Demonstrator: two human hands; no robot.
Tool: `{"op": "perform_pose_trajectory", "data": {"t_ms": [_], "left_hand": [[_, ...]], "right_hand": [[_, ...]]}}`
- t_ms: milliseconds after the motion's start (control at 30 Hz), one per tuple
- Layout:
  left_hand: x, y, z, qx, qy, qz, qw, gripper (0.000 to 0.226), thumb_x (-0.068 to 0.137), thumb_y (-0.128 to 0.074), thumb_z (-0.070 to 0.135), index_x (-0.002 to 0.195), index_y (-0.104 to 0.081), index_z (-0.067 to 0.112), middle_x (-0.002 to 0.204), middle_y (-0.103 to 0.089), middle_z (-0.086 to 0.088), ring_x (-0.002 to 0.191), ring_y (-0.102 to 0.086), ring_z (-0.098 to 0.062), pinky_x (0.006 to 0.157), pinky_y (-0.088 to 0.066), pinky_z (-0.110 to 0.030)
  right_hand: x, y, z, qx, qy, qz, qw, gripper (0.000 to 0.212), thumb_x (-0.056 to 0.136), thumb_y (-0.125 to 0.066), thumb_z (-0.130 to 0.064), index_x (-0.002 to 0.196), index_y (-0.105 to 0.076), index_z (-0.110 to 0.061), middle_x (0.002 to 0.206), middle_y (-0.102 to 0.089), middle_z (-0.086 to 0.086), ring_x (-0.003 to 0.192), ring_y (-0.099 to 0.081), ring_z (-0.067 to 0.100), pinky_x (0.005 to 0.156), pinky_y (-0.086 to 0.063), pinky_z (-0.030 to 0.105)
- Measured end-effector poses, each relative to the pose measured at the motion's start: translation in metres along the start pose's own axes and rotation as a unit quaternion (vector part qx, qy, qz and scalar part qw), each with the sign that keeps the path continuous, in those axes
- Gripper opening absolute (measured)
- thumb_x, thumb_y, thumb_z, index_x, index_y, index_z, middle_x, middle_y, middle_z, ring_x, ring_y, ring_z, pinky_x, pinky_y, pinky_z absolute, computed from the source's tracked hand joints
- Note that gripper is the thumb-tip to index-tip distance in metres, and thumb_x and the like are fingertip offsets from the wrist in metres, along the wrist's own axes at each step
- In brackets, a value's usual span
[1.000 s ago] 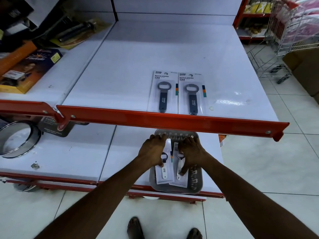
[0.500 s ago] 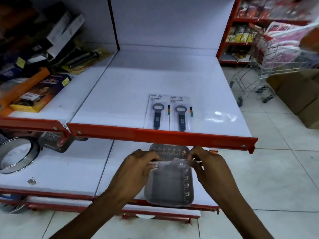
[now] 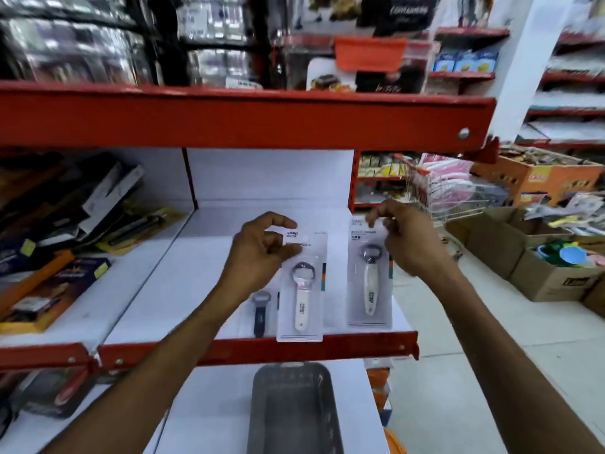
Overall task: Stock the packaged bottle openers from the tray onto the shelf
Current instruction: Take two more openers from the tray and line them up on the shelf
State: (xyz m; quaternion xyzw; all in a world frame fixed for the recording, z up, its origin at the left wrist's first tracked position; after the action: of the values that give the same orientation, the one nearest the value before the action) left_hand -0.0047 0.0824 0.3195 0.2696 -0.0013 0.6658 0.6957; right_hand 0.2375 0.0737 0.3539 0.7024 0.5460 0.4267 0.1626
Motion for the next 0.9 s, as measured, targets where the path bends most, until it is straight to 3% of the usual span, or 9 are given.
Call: {"op": "perform_pose_trajectory", "data": {"t_ms": [67,167,300,400,467,600,667,767,900], "left_hand": [[0.032,-0.015,-0.020,-0.042,0.043,-0.013,0.998,0.027,0.075,-0.082,0.007,0.090,-0.067,0.024,0.078,-0.072,-0.017,0.060,-0.061,-0.019,0.053,-0.053,-0.025],[0.061,-0.040,-0.043,-0.054,0.086,-0.014,0.995,0.026,0.072,-0.083,0.003,0.092,-0.070,0.013,0.087,-0.071,-0.012,0.064,-0.064,-0.011,0.050,-0.054,-0.021],[0.075,-0.063,-0.065,-0.007,0.132,0.006,0.991,0.027,0.068,-0.087,0.007,0.091,-0.073,0.008,0.092,-0.073,-0.015,0.073,-0.069,-0.020,0.075,-0.063,-0.043],[0.079,-0.072,-0.070,0.097,0.091,0.009,0.991,0.037,0.065,-0.090,0.014,0.095,-0.073,0.002,0.098,-0.073,-0.018,0.090,-0.071,-0.029,0.085,-0.059,-0.039],[0.078,-0.075,-0.076,0.173,0.049,-0.004,0.984,0.042,0.066,-0.089,0.025,0.098,-0.072,0.004,0.105,-0.071,-0.013,0.098,-0.067,-0.026,0.085,-0.053,-0.030],[0.075,-0.071,-0.074,0.263,-0.002,-0.103,0.959,0.049,0.068,-0.085,0.046,0.105,-0.071,0.016,0.116,-0.067,-0.001,0.112,-0.059,-0.017,0.093,-0.049,-0.029],[0.073,-0.068,-0.064,0.296,-0.034,-0.193,0.935,0.056,0.066,-0.083,0.054,0.111,-0.070,0.025,0.126,-0.066,0.003,0.121,-0.056,-0.014,0.100,-0.044,-0.028],[0.065,-0.069,-0.065,0.352,-0.019,-0.309,0.883,0.078,0.061,-0.080,0.063,0.130,-0.057,0.036,0.151,-0.046,0.007,0.142,-0.033,-0.013,0.114,-0.031,-0.034],[0.060,-0.077,-0.078,0.366,0.021,-0.334,0.868,0.088,0.063,-0.076,0.067,0.140,-0.043,0.041,0.163,-0.022,0.004,0.150,-0.020,-0.023,0.120,-0.023,-0.046]], "right_hand": [[0.028,-0.017,0.015,-0.033,-0.012,-0.047,0.998,0.043,0.078,-0.036,0.016,0.087,-0.059,-0.021,0.099,-0.065,0.014,0.058,-0.054,0.012,0.040,-0.035,0.025],[0.054,-0.044,0.041,-0.062,-0.039,-0.085,0.994,0.041,0.078,-0.037,0.013,0.093,-0.065,-0.014,0.103,-0.068,0.020,0.060,-0.052,0.018,0.035,-0.034,0.019],[0.057,-0.072,0.068,-0.061,-0.068,-0.133,0.987,0.037,0.081,-0.041,0.010,0.102,-0.065,-0.008,0.110,-0.066,0.020,0.074,-0.056,0.025,0.042,-0.039,0.014],[0.053,-0.083,0.084,-0.066,-0.059,-0.157,0.984,0.038,0.078,-0.042,0.013,0.103,-0.064,-0.004,0.108,-0.064,0.016,0.082,-0.059,0.028,0.058,-0.046,0.023],[0.051,-0.087,0.094,-0.070,-0.042,-0.162,0.983,0.041,0.079,-0.042,0.013,0.102,-0.066,-0.010,0.110,-0.067,0.013,0.089,-0.064,0.024,0.067,-0.051,0.026],[0.040,-0.085,0.095,-0.085,-0.012,-0.143,0.986,0.026,0.088,-0.053,-0.003,0.099,-0.070,-0.019,0.110,-0.070,0.011,0.072,-0.065,0.014,0.069,-0.049,0.025],[0.030,-0.084,0.091,-0.099,0.001,-0.161,0.982,0.021,0.088,-0.061,-0.020,0.107,-0.069,-0.022,0.113,-0.068,0.010,0.089,-0.068,0.025,0.079,-0.052,0.029],[0.009,-0.092,0.087,-0.127,0.036,-0.242,0.961,0.029,0.086,-0.062,-0.029,0.109,-0.066,-0.013,0.115,-0.069,0.008,0.104,-0.064,0.028,0.089,-0.051,0.034],[-0.001,-0.096,0.094,-0.123,0.034,-0.230,0.965,0.031,0.089,-0.055,-0.025,0.114,-0.061,-0.007,0.119,-0.067,0.011,0.106,-0.061,0.032,0.085,-0.050,0.035]]}}
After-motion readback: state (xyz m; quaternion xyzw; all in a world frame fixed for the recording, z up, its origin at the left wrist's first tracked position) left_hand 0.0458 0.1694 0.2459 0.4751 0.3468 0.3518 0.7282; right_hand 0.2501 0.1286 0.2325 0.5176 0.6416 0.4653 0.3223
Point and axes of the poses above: each hand's wrist, its own x-axis towards the middle knuckle, its own y-axis out of the back of the hand, z = x × y, the point moved 2 cm from there along x, towards the middle knuckle
